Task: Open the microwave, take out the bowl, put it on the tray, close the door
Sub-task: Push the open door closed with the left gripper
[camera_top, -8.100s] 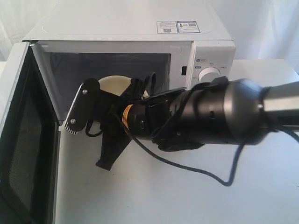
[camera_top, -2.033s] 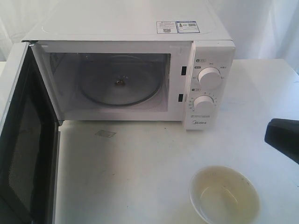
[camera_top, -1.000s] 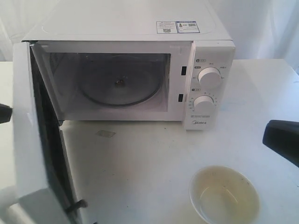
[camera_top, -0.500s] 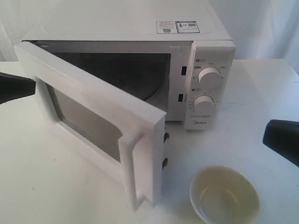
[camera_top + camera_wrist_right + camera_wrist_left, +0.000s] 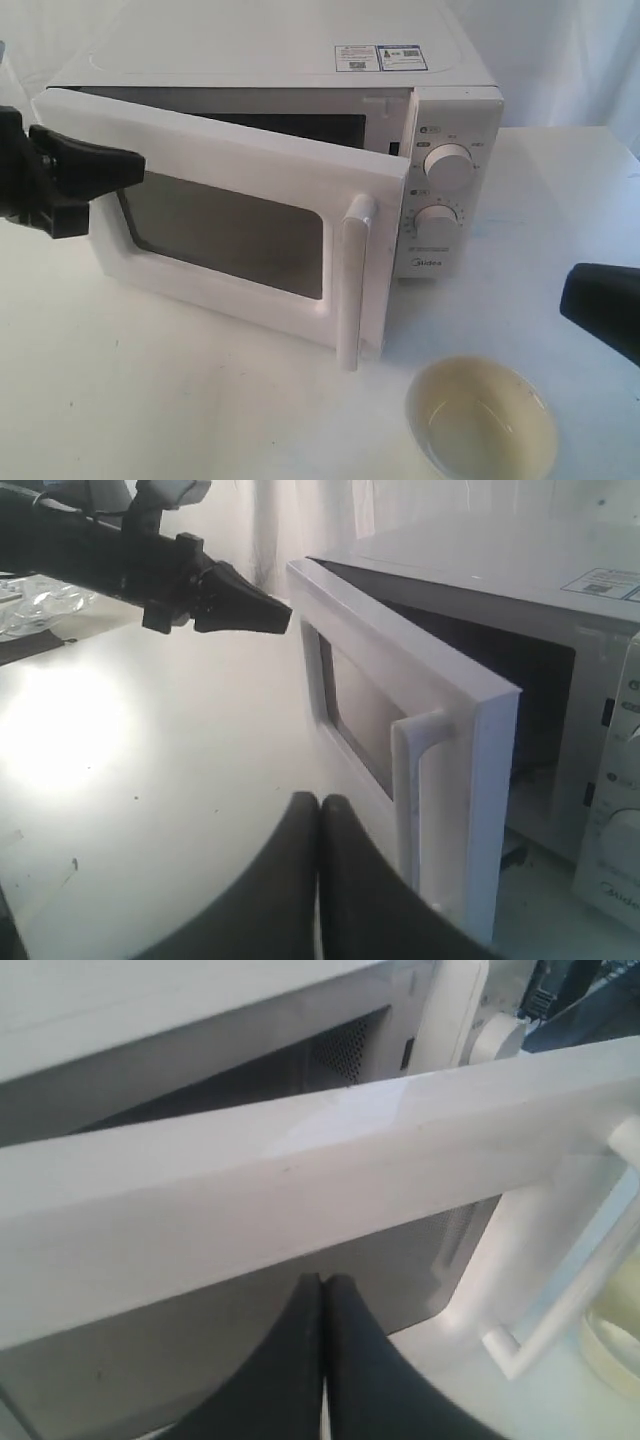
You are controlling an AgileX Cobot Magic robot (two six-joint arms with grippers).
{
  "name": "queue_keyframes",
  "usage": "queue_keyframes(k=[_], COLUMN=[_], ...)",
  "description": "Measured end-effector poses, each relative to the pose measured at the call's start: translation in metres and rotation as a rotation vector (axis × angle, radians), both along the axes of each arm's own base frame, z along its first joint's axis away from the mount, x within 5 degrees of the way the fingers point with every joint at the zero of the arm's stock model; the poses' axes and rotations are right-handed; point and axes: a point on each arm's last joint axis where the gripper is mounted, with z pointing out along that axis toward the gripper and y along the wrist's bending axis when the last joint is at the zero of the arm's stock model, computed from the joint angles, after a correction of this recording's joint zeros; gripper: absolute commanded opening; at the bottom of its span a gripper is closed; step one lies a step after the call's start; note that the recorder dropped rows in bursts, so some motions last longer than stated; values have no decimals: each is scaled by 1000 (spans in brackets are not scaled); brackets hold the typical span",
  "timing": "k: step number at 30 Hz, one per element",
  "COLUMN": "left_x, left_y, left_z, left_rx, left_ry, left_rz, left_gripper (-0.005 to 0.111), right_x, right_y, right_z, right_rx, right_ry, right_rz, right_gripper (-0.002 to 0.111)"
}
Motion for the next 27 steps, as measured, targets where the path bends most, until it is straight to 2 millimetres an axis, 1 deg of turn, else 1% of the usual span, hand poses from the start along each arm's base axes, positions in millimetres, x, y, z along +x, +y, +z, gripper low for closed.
queue_keyframes(k=[9, 15, 22, 27], left_x=[17, 24, 33, 38], left_y=[-1, 0, -1, -2], left_z=[-2, -2, 4, -2], left_rx=[-55, -26, -28, -22], left_ry=[-78, -117, -134, -111], left_rz=[48, 59, 67, 67], left_gripper=[0, 0, 0, 0], right_x=[1, 1, 0, 0], right_y=[3, 6, 7, 7], right_z=[-12, -17, -16, -15], right_rx=[-16, -4, 7, 19], right_ry=[6, -7, -17, -27], right_rz=[13, 33, 42, 50], right_gripper=[0, 0, 0, 0])
